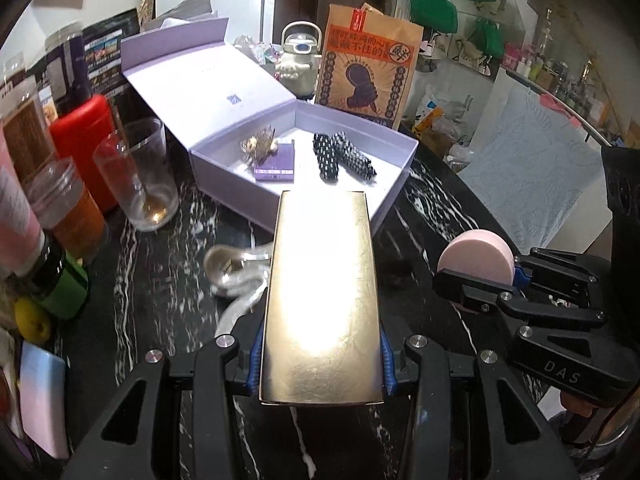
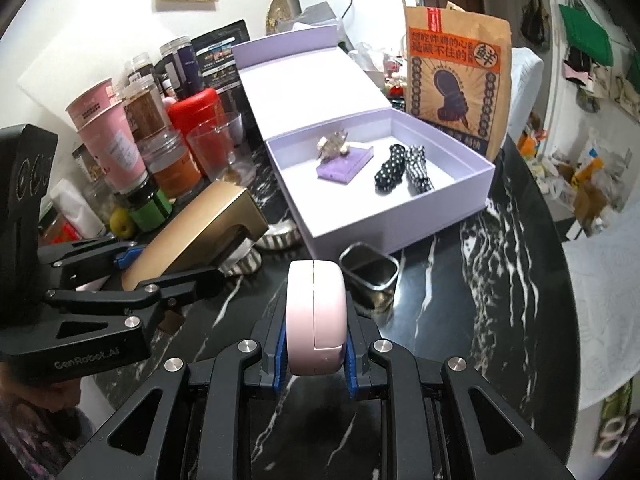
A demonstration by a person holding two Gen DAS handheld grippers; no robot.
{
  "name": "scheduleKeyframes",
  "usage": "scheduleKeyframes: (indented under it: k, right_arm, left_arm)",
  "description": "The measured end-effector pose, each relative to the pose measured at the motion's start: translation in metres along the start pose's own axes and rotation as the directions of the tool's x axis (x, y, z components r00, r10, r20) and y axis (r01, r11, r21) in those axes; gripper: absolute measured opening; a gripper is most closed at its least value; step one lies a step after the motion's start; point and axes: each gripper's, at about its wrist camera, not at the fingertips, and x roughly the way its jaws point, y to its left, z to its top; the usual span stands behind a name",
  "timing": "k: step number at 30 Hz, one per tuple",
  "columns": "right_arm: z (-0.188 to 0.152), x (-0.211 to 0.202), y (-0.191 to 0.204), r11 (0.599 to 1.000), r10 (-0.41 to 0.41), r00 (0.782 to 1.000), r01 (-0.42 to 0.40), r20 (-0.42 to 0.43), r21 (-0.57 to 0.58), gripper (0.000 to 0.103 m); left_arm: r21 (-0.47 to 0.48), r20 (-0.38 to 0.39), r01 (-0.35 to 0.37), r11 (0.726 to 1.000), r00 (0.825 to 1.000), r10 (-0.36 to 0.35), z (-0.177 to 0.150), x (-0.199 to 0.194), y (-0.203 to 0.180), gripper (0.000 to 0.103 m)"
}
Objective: Organize rigid objects
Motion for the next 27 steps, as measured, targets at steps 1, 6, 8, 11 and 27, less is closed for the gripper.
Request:
scheduleKeyframes:
  k: [1, 6, 8, 11, 27]
  right_arm:
    - [0.002, 0.000, 0.000, 1.000, 0.001, 1.000, -0.001, 0.001, 0.000, 0.022]
    - [0.011, 0.002, -0.007, 0.999, 0.028, 1.000, -0.028, -0.002, 0.023, 0.022]
    - [0.014, 0.002, -0.008, 1.000, 0.015, 1.000, -0.015, 0.000, 0.017, 0.022]
    - [0.020, 0.001, -0.009, 1.000, -0.007, 1.000, 0.007, 0.012, -0.002, 0.022]
    - [0.054, 0.007, -0.035, 0.999, -0.028, 0.999, 0.029, 0.030, -0.030, 0.022]
  left_arm:
    - [0.004, 0.003, -0.001, 1.000, 1.000, 0.001, 0.003, 0.000, 0.000, 0.043]
    - [0.016, 0.013, -0.001, 1.000, 1.000, 0.001, 0.016, 0.002, 0.000, 0.043]
    - [0.018, 0.014, 0.007, 1.000, 1.000, -0.008, 0.020, 0.004, 0.000, 0.043]
    - [0.031, 0.020, 0.009, 0.999, 1.000, -0.010, 0.028, 0.009, -0.001, 0.043]
    - [0.056, 0.024, 0.047, 0.997, 0.999, -0.049, 0.068, 0.035, -0.008, 0.043]
